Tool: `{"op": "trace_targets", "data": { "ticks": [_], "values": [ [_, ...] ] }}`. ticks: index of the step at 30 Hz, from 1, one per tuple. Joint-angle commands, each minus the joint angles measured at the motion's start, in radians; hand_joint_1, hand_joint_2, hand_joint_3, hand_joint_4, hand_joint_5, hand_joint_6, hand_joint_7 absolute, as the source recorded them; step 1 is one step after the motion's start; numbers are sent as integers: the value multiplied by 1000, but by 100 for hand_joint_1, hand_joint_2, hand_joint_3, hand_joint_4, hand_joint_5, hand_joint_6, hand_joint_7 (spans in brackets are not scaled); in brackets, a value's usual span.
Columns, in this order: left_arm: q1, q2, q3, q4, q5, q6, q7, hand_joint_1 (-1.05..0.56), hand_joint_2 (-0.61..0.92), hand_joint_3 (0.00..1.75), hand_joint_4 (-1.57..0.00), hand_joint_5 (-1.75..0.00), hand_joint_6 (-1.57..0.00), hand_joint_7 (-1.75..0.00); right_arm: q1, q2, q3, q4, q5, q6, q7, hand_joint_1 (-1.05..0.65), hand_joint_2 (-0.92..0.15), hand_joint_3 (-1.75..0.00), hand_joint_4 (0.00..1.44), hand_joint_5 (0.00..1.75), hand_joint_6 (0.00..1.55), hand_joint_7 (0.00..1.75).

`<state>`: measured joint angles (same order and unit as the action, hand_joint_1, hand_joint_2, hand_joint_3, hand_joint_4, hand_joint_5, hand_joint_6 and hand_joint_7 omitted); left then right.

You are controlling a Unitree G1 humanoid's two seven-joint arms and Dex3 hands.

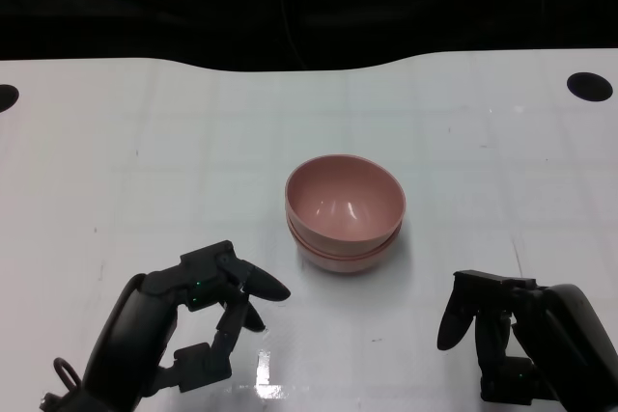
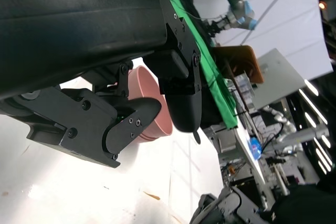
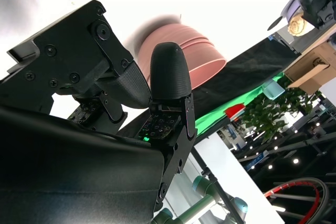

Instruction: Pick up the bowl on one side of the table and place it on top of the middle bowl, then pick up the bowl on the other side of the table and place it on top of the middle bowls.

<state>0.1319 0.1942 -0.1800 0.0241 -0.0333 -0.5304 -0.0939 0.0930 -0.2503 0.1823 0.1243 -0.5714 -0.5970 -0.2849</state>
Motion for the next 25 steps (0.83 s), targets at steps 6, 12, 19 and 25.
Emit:
{"op": "trace_targets", "data": {
  "ticks": [6,12,19,25],
  "values": [
    [-14,-29,52,98,-29,-32,-64,-16,41,137,-88,-174,-79,-147,8,-21,-15,8,16,-7,6,-10,-14,-163,96,175,86,142],
    [-27,-36,67,136,-21,-58,-94,-17,40,139,-88,-175,-79,-150,8,-20,-18,11,18,-8,8,-10,-13,-163,96,175,87,141],
    [-36,-46,73,172,7,-95,-104,-17,40,138,-89,-175,-80,-152,8,-16,-18,16,25,-11,13,-9,-12,-164,96,175,88,140],
    [-50,-57,73,214,21,-154,-102,-18,40,137,-89,-175,-80,-153,4,-18,-28,18,33,-9,15,-8,-13,-164,96,175,88,139]
  ]
}}
